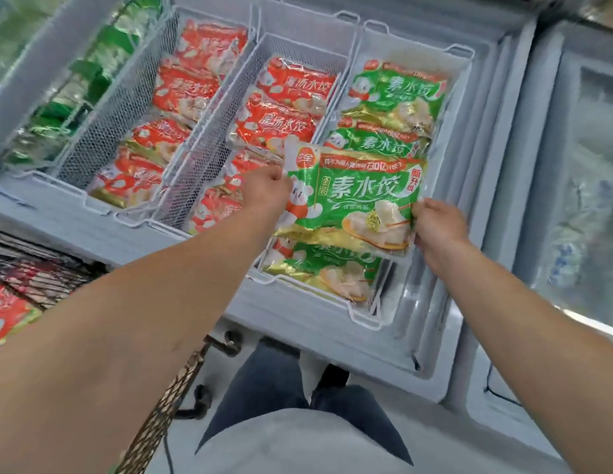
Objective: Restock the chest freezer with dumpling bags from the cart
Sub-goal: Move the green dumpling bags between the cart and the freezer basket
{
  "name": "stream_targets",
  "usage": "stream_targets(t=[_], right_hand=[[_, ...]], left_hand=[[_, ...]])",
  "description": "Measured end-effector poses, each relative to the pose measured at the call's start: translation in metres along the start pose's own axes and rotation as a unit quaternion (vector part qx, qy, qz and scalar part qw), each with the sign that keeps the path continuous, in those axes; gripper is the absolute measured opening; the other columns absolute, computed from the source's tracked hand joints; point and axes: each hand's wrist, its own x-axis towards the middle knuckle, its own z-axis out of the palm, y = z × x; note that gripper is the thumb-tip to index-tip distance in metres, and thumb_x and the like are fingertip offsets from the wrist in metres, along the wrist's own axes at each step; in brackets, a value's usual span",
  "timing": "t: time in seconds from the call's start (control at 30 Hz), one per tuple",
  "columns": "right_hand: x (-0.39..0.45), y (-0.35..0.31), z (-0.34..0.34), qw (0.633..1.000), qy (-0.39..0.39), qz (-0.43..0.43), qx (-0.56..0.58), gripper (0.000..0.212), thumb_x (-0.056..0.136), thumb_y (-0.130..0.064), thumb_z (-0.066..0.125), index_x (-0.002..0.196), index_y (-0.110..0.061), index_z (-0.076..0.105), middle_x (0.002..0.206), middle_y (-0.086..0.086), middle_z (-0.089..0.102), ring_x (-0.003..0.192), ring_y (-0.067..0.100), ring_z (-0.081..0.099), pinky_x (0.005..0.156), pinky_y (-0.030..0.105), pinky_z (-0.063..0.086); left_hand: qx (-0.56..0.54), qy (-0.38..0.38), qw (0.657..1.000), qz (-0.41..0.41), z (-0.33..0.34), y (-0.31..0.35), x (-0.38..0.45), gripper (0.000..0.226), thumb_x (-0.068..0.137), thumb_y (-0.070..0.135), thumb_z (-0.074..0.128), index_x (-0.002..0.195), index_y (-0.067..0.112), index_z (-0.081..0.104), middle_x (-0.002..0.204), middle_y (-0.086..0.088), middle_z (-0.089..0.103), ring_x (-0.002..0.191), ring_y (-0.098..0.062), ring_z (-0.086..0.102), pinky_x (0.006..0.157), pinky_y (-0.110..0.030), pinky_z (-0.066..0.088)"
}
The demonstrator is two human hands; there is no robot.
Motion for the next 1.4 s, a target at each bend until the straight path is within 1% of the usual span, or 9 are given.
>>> stream_targets(t=[0.1,0.2,0.33,0.47,0.6,0.7,0.83,1.13,1.4], right_hand=[[0.022,0.0,0.017,0.999,0.031,0.021,-0.004,0.028,0.09,-0.015,0.054,0.064,-0.016,0.066,0.069,-0.005,0.066,0.072,0.018,0.06,0.066,0.035,0.046],[0.041,0.0,0.033,0.998,0.043,0.02,-0.036,0.021,0.095,-0.017,0.054,0.081,-0.018,0.07,0.079,-0.007,0.066,0.072,0.01,0.058,0.073,0.029,0.049],[0.059,0.001,0.044,0.995,0.067,0.022,-0.072,0.02,0.095,-0.012,0.053,0.086,-0.019,0.069,0.084,0.0,0.068,0.077,0.015,0.06,0.059,0.021,0.045],[0.075,0.002,0.048,0.984,0.049,0.032,-0.168,0.015,0.094,-0.016,0.055,0.098,-0.019,0.07,0.106,0.008,0.071,0.102,0.026,0.066,0.084,0.027,0.049],[0.084,0.005,0.053,0.936,-0.041,-0.072,-0.341,0.064,0.08,-0.019,0.075,0.137,-0.007,0.048,0.139,0.013,0.047,0.128,0.027,0.045,0.088,0.019,0.032],[0.097,0.011,0.065,0.876,-0.089,-0.124,-0.457,0.089,0.083,-0.026,0.072,0.156,-0.015,0.023,0.164,0.012,0.015,0.147,0.031,0.026,0.115,0.036,0.032],[0.107,0.019,0.074,0.846,-0.118,-0.101,-0.51,0.103,0.083,-0.033,0.073,0.159,-0.023,0.005,0.167,0.005,-0.005,0.152,0.032,0.012,0.119,0.049,0.026],[0.102,0.018,0.071,0.858,-0.124,-0.102,-0.488,0.108,0.082,-0.028,0.079,0.159,-0.021,0.003,0.167,0.005,-0.006,0.153,0.03,0.009,0.123,0.044,0.017],[0.094,0.009,0.063,0.856,-0.121,-0.131,-0.485,0.106,0.078,-0.043,0.08,0.158,-0.019,0.014,0.166,0.008,0.007,0.151,0.032,0.017,0.122,0.044,0.021]], left_hand=[[0.03,-0.034,0.999,-0.008,0.016,0.001,0.033,0.024,0.095,0.017,0.061,0.072,0.015,0.058,0.067,-0.002,0.054,0.063,-0.017,0.051,0.059,-0.028,0.043],[0.066,-0.051,0.996,-0.012,0.028,0.0,0.066,0.025,0.092,0.015,0.062,0.068,0.014,0.058,0.065,-0.006,0.052,0.063,-0.021,0.05,0.06,-0.03,0.043],[0.079,-0.089,0.992,-0.031,0.045,0.002,0.098,0.024,0.09,0.013,0.064,0.067,0.019,0.058,0.069,-0.003,0.058,0.064,-0.02,0.053,0.059,-0.026,0.045],[0.161,-0.136,0.977,-0.013,0.059,0.006,0.114,0.01,0.091,0.013,0.06,0.087,0.013,0.069,0.084,-0.009,0.067,0.086,-0.028,0.064,0.072,-0.032,0.049],[0.398,-0.193,0.883,0.155,0.066,0.003,0.116,0.062,0.09,0.015,0.064,0.144,0.002,0.038,0.141,-0.018,0.048,0.129,-0.032,0.046,0.105,-0.036,0.04],[0.467,-0.223,0.815,0.26,0.076,-0.005,0.117,0.093,0.087,0.032,0.07,0.157,0.013,0.012,0.164,-0.013,0.012,0.15,-0.036,0.014,0.122,-0.045,0.021],[0.526,-0.301,0.746,0.277,0.082,-0.02,0.128,0.11,0.084,0.061,0.064,0.158,0.022,-0.007,0.165,-0.002,-0.018,0.153,-0.031,-0.01,0.123,-0.053,0.004],[0.544,-0.309,0.735,0.26,0.084,-0.027,0.129,0.117,0.081,0.07,0.06,0.156,0.025,-0.017,0.162,0.002,-0.028,0.152,-0.026,-0.015,0.123,-0.054,0.004],[0.529,-0.288,0.751,0.271,0.074,-0.015,0.121,0.113,0.08,0.066,0.065,0.159,0.022,-0.003,0.167,-0.002,-0.007,0.154,-0.03,-0.001,0.123,-0.054,0.007]])
